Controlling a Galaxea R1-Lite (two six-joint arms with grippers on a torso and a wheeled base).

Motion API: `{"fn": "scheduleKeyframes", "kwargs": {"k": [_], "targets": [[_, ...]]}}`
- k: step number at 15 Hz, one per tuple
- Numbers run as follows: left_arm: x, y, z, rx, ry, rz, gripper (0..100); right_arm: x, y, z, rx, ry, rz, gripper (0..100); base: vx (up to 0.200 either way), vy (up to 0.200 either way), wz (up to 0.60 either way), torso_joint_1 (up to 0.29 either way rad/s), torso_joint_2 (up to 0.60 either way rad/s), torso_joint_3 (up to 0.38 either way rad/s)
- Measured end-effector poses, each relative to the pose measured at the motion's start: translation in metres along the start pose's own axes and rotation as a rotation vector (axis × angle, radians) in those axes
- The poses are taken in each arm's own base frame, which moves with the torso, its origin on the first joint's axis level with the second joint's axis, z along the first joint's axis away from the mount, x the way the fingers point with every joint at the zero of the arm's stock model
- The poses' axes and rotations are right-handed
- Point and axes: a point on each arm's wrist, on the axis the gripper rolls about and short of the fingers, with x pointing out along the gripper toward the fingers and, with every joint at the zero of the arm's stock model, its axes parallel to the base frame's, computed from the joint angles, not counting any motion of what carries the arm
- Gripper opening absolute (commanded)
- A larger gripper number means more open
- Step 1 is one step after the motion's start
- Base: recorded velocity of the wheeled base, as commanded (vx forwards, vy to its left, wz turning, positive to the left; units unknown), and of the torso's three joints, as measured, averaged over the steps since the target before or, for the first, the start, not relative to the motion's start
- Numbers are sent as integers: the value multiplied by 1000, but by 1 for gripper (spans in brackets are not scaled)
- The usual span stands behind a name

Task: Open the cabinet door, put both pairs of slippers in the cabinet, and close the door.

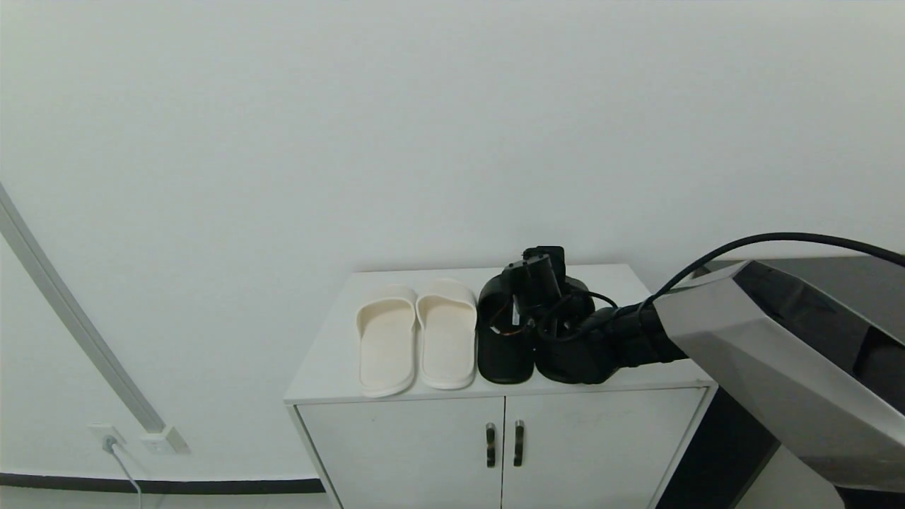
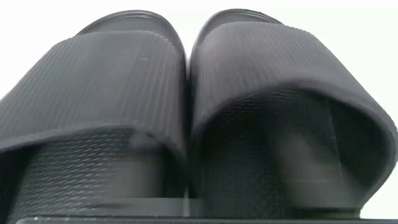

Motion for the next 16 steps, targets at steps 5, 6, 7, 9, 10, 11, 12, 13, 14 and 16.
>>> {"fn": "scheduleKeyframes", "kwargs": {"k": [5,6,7,9,10,11,12,13,14,16], "targets": [[0,0,0,-2,0,0,0,-5,-4,4,0,-2,-13,0,0,0,0,0,0,0],[0,0,0,-2,0,-1,0,-10,-7,7,-1,-3,-13,0,0,0,0,0,0,0],[0,0,0,-2,0,-1,0,-17,-10,11,-6,-1,-9,0,0,0,0,0,0,0],[0,0,0,-2,0,0,0,-41,-21,19,-29,14,47,0,0,0,0,0,0,0],[0,0,0,-2,0,0,0,-55,-26,22,-44,23,94,0,0,0,0,0,0,0],[0,0,0,-2,0,0,0,-72,-34,23,-70,33,164,0,0,0,0,0,0,0],[0,0,0,-1,0,0,0,-90,-44,25,-94,36,248,0,0,0,0,0,0,0],[0,0,0,-1,0,0,0,-104,-53,27,-109,29,320,0,0,0,0,0,0,0],[0,0,0,-1,0,0,0,-119,-64,27,-129,25,404,0,0,0,0,0,0,0],[0,0,0,-1,0,0,0,-145,-86,24,-175,32,618,0,0,0,0,0,0,0]]}}
